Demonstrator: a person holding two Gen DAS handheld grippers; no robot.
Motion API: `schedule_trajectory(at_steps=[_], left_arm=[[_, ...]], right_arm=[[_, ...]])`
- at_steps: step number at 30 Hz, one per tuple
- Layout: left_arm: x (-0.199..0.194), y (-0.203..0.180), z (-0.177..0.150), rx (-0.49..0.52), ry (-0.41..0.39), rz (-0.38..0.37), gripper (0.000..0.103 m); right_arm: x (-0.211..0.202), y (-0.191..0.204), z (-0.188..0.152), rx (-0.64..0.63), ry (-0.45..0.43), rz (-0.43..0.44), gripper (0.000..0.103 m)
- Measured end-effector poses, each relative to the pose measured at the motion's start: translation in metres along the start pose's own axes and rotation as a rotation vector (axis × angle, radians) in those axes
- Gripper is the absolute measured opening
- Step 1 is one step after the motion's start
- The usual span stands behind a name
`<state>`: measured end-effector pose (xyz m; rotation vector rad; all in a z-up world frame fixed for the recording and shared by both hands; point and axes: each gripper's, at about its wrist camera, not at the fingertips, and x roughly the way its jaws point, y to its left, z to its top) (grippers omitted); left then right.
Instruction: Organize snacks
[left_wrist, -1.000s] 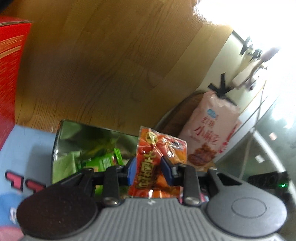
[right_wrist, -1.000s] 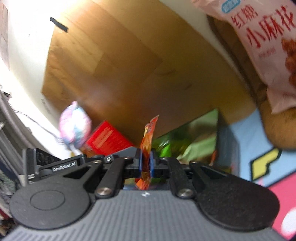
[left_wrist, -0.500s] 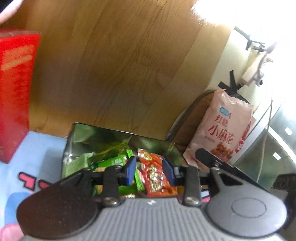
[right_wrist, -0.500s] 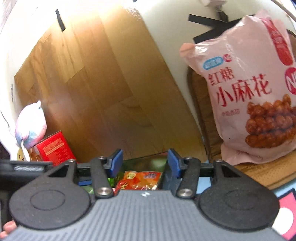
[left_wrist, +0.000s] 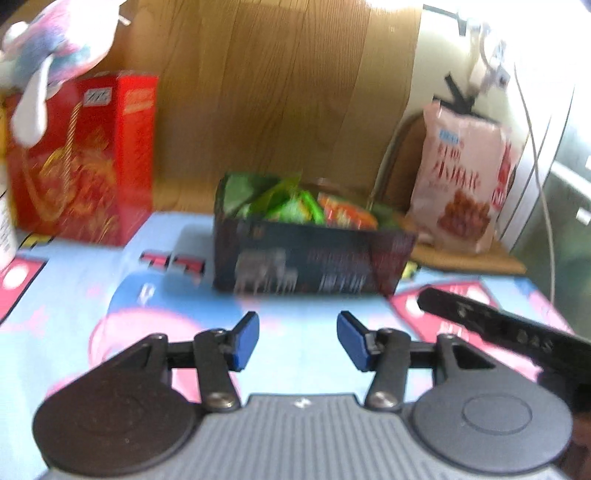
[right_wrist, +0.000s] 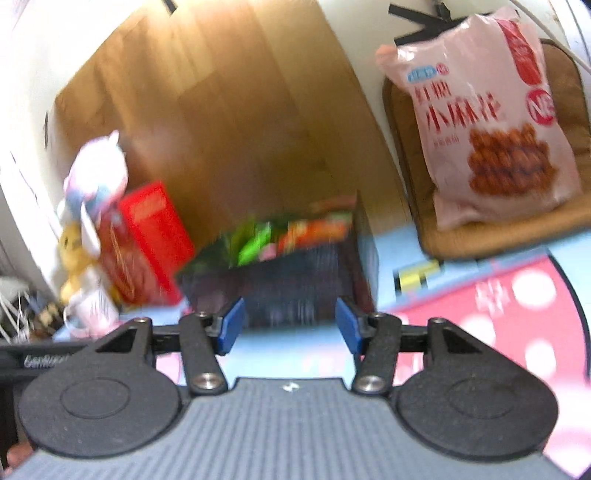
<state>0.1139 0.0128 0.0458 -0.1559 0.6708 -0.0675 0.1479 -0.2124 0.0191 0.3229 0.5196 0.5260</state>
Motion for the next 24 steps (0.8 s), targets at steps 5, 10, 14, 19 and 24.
schedule_trajectory(at_steps=[5,10,14,19,24], left_arm=[[-0.013,-0.007,-0.032,0.027,0.028,0.095,0.051],[-0.024,-0.011,-0.057,0.048,0.016,0.180,0.055],[-0.031,-0.007,-0.070,0.026,-0.009,0.251,0.060],[-0.029,0.005,-0.080,-0.012,-0.009,0.293,0.060],[-0.030,0.003,-0.084,0.019,-0.035,0.313,0.061]], right_arm=[[-0.027,0.011,-0.040,0.019,0.039,-0.019,0.058],[-0.041,0.024,-0.059,-0.009,0.036,-0.037,0.065],[-0.052,0.032,-0.066,-0.049,0.004,-0.054,0.069],[-0.057,0.041,-0.073,-0.109,-0.009,-0.052,0.071],[-0.057,0.040,-0.074,-0.115,-0.013,-0.063,0.071]])
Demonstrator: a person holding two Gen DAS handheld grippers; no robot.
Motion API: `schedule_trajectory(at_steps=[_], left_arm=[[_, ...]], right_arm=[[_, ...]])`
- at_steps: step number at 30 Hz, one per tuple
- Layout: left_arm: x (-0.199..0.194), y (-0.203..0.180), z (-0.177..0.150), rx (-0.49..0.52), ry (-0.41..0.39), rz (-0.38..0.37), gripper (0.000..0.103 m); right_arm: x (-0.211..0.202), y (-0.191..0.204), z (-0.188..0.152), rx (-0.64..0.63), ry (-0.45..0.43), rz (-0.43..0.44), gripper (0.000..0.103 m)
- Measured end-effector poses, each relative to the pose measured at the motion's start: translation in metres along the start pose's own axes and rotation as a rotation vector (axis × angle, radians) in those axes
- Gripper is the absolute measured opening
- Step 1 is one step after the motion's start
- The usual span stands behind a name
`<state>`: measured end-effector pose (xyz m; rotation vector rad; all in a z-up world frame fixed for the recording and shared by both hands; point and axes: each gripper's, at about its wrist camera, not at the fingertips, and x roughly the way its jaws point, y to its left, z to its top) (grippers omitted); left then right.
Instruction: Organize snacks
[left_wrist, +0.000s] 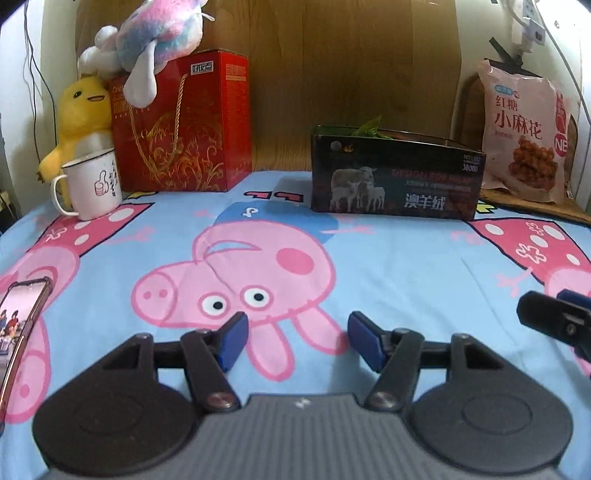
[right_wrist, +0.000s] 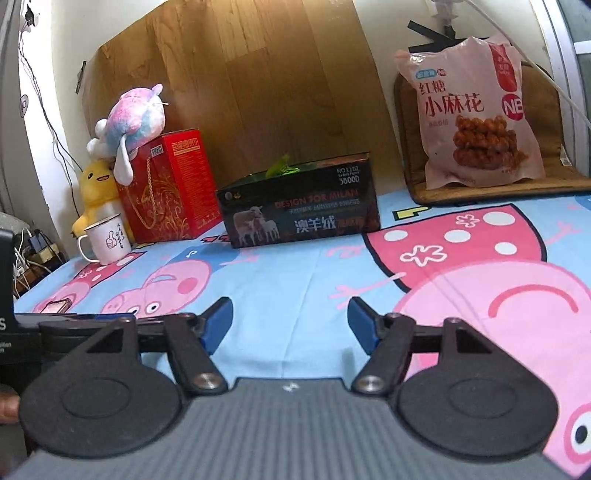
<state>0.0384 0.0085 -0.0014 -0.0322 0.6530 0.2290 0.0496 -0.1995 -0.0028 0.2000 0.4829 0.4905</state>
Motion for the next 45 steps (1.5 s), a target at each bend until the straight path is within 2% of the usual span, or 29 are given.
schedule_trajectory(at_steps=[2,5,19,26,45], left_arm=[[0.001,0.000,0.000,0.000,0.002,0.003,0.063],[0.002,0.000,0.001,-0.001,0.005,0.020,0.081],[0.002,-0.006,0.000,0.033,0.007,0.056,0.090],[0.001,-0.008,0.000,0.042,0.002,0.071,0.102],[0.001,-0.011,-0.001,0.064,0.002,0.105,0.103]], right_arm=[[0.000,-0.002,-0.001,0.013,0.004,-0.002,0.071],[0.000,-0.005,0.000,0.029,0.003,0.000,0.071],[-0.001,-0.006,0.000,0.058,-0.004,0.015,0.076],[-0.001,-0.007,0.000,0.064,-0.004,0.017,0.077],[-0.003,-0.009,0.000,0.087,-0.013,0.011,0.084]])
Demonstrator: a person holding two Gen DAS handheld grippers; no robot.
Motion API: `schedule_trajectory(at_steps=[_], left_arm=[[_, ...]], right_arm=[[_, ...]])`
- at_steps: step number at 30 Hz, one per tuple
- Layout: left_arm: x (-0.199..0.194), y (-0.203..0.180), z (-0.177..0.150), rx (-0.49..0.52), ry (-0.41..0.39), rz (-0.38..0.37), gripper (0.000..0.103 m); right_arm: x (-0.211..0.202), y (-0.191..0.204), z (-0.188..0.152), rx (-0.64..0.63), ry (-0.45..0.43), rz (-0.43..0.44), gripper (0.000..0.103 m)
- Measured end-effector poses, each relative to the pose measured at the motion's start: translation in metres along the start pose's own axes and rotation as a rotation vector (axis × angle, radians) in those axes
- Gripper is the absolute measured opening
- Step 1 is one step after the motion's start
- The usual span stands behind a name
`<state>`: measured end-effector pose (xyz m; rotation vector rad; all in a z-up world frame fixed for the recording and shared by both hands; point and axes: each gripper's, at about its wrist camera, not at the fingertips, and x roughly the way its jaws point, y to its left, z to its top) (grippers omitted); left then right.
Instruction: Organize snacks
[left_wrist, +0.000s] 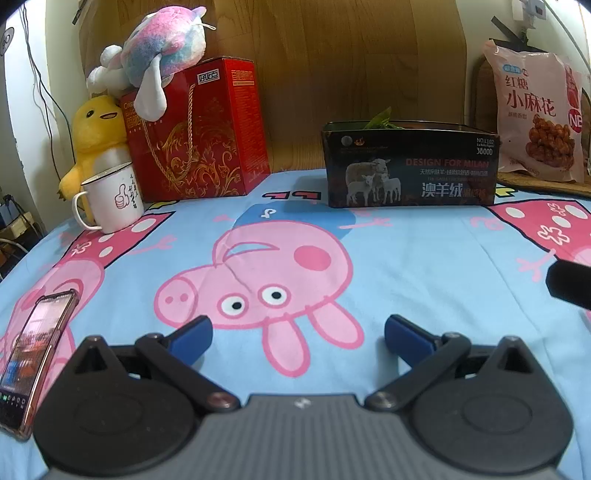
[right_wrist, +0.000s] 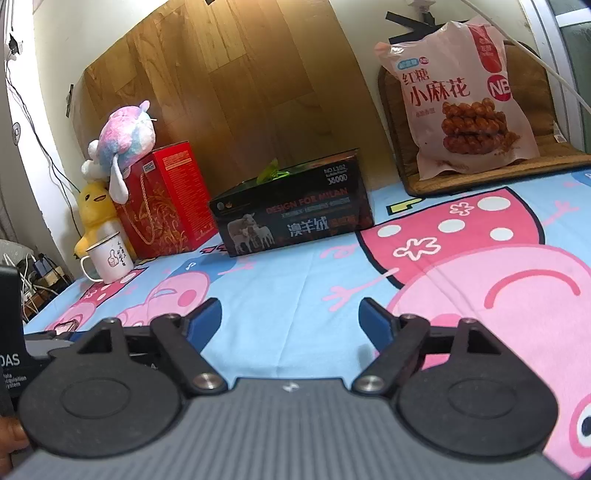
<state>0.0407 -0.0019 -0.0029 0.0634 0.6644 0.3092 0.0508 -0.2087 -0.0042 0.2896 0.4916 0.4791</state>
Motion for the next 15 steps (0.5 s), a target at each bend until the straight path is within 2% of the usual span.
schedule_trajectory(at_steps=[7,15], left_arm=[[-0.0040,0.0028,-0.0006,-0.014,-0.023,0.007,0.103],[-0.0040,0.0023,0.0006,-0.011,-0.028,0.060,0.103]], right_arm=[[0.0002,-0.0040,0.0004,0.037,-0.002,-0.004,0.089],[0.0002,-0.0037,0.0000,0.042,0.000,-0.005,0.090]])
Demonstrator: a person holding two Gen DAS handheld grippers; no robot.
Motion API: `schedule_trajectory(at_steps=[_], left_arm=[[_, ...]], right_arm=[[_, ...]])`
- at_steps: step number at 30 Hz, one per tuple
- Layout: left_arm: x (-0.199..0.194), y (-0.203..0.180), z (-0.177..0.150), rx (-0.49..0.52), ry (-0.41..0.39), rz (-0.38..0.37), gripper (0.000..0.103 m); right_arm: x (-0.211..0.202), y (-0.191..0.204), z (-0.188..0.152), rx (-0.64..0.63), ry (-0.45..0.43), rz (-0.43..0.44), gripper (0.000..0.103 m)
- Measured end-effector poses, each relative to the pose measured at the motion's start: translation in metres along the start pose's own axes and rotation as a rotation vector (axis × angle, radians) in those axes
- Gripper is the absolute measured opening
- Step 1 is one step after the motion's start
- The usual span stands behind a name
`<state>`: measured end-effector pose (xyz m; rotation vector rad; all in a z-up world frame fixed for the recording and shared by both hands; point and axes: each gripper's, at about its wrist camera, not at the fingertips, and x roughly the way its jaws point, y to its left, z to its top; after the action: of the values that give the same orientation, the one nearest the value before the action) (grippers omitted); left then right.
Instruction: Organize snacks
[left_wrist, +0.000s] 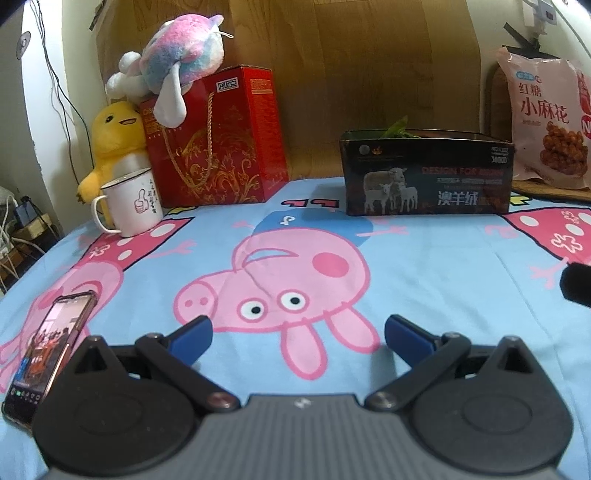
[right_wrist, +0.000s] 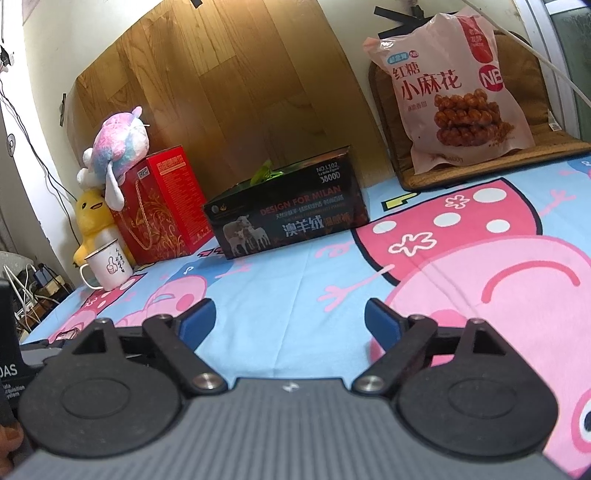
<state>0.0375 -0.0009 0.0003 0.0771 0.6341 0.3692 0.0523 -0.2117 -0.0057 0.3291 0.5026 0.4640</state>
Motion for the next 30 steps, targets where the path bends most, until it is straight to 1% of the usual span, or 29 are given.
schedule_trajectory(at_steps=[7,10,14,21,30], left_arm=[[-0.0011,-0.0033,-0.0007,0.017,-0.007,0.032,0.103],[0.0014,-0.0032,-0.0017,0.018,0.020,0.046,0.103],[0.0013,-0.0004,-0.0015,0.005,0.020,0.044,0.103],[0.0003,-0.0009,-0.0014,0.017,0.015,0.049,0.103],[0.0009,0.0028,-0.0008,-0.003,0.024,0.054,0.103]], right_arm=[[-0.0001,0.0000,-0.0005,0.006,-0.003,0.002,0.091],[-0.0004,-0.0009,-0.0002,0.010,-0.005,0.003,0.091],[-0.0004,-0.0024,0.0004,0.015,-0.006,0.006,0.092],[-0.0006,-0.0029,0.0005,0.021,-0.008,0.006,0.092],[-0.0003,-0.0022,-0.0002,0.018,-0.009,0.014,0.093]])
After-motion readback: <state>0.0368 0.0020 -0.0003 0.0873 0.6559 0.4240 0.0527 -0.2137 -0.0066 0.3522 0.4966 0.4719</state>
